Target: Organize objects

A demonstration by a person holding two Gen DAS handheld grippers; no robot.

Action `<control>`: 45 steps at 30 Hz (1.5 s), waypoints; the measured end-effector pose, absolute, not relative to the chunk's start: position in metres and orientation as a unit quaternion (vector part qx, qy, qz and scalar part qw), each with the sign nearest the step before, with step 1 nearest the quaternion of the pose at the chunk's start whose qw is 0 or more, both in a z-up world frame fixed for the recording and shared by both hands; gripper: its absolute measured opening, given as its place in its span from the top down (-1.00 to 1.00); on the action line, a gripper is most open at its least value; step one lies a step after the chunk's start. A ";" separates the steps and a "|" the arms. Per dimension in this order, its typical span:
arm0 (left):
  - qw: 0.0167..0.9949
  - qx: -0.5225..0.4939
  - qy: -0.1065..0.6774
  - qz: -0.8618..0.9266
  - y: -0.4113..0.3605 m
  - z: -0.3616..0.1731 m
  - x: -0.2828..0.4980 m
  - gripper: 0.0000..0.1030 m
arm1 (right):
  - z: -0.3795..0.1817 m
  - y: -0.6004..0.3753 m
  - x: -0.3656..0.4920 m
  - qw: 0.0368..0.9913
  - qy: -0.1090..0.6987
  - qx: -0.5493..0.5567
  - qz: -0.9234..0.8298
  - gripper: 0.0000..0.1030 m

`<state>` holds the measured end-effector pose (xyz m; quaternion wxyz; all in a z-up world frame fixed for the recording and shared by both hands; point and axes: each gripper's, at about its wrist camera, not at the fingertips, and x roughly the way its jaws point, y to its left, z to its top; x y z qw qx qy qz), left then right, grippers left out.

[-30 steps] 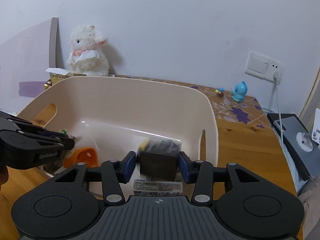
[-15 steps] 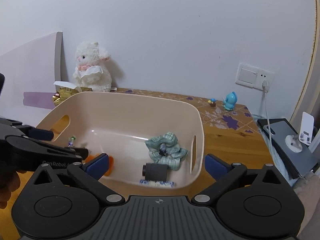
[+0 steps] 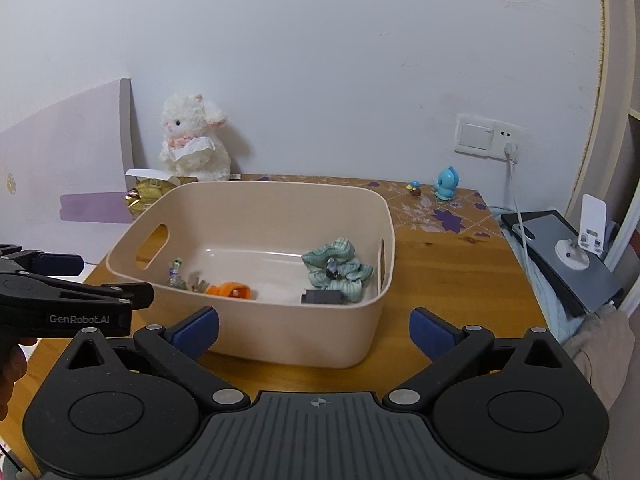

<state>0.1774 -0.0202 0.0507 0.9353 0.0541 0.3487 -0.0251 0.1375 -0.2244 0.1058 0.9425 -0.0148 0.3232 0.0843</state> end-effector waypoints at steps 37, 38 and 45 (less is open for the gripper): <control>0.942 0.037 0.331 -0.030 -0.005 0.092 -0.003 -0.70 | 0.135 -0.247 -0.013 0.945 0.311 -0.004 0.104 -1.00; 0.943 0.041 0.329 -0.029 -0.005 0.093 -0.008 -0.70 | 0.136 -0.247 -0.016 0.945 0.309 -0.003 0.105 -1.00; 0.948 0.049 0.313 -0.026 -0.003 0.102 -0.031 -0.70 | 0.135 -0.242 -0.032 0.946 0.306 -0.007 0.105 -1.00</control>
